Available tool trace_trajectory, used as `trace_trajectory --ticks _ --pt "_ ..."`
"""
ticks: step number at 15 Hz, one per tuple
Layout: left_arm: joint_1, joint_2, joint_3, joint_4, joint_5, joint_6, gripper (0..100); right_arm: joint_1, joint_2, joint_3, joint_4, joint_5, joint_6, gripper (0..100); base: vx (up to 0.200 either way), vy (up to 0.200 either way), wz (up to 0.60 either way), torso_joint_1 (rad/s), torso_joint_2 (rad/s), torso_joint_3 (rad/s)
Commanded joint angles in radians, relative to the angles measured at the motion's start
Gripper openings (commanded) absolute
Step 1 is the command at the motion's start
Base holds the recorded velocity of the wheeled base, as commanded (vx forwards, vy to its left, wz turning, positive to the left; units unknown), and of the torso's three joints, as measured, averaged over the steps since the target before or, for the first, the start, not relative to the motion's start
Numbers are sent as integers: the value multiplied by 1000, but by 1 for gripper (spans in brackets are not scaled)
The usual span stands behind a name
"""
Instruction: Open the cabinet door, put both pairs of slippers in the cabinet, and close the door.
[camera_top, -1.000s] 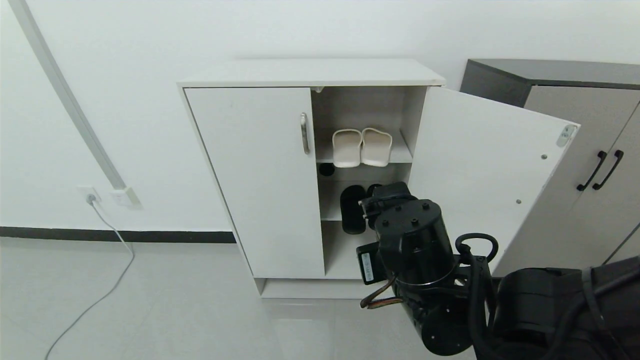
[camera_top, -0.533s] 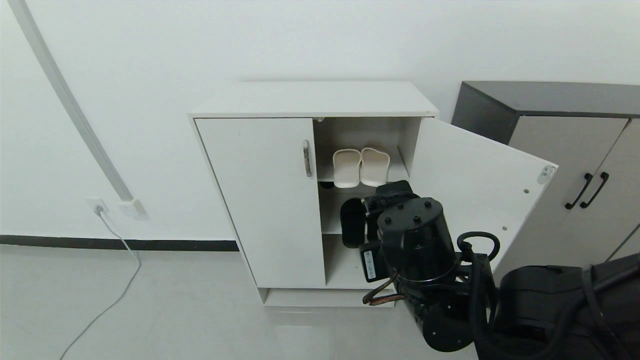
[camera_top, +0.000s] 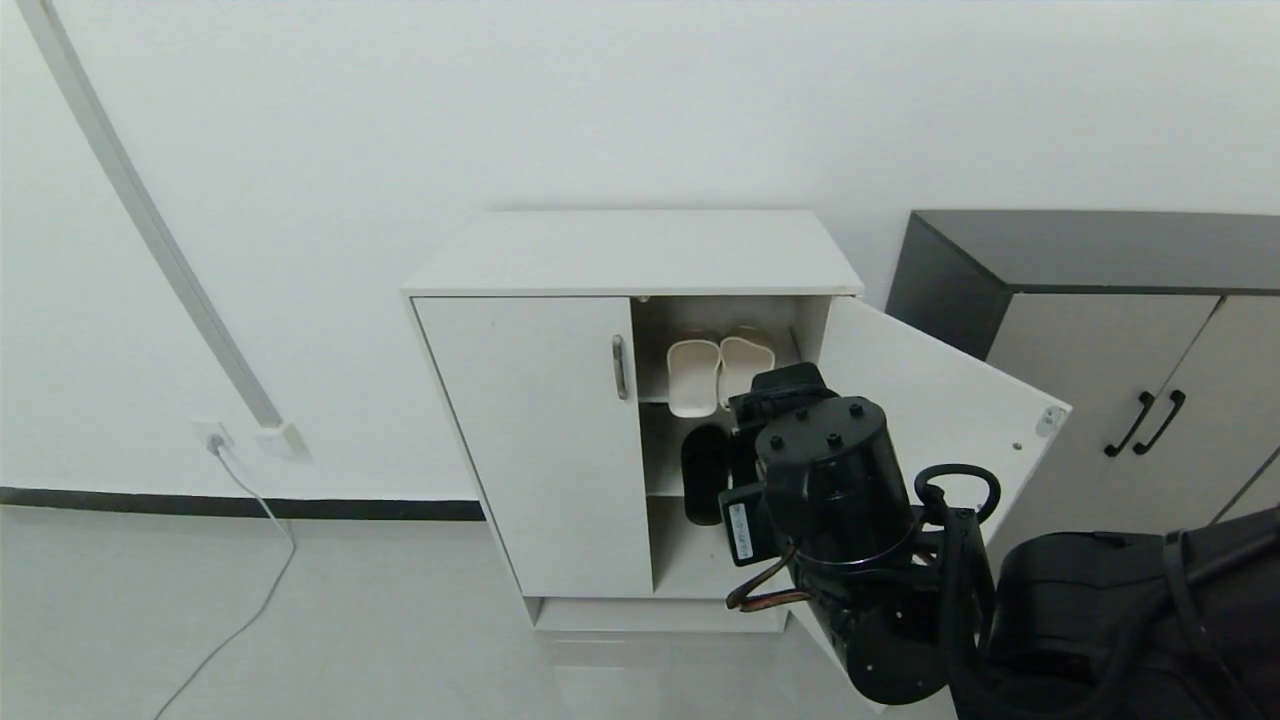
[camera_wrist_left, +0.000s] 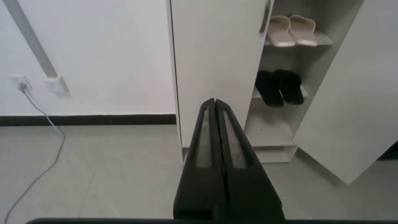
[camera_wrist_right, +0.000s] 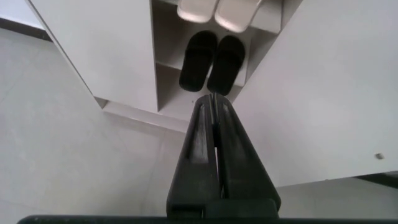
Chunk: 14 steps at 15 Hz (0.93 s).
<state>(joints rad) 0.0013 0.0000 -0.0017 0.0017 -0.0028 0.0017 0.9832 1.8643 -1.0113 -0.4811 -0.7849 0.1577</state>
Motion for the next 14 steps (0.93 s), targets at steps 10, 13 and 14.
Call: trace_trajectory --ticks 10,13,14 --pt "0 2 0 0 0 0 0 -3 0 10 -2 1 -7 0 0 0 0 241 -565 -324" --pt "0 0 0 0 0 0 0 -3 0 10 -2 1 -7 0 0 0 0 217 -486 -261" --pt "0 2 0 0 0 0 0 -3 0 10 -2 1 -7 0 0 0 0 193 -403 -217"
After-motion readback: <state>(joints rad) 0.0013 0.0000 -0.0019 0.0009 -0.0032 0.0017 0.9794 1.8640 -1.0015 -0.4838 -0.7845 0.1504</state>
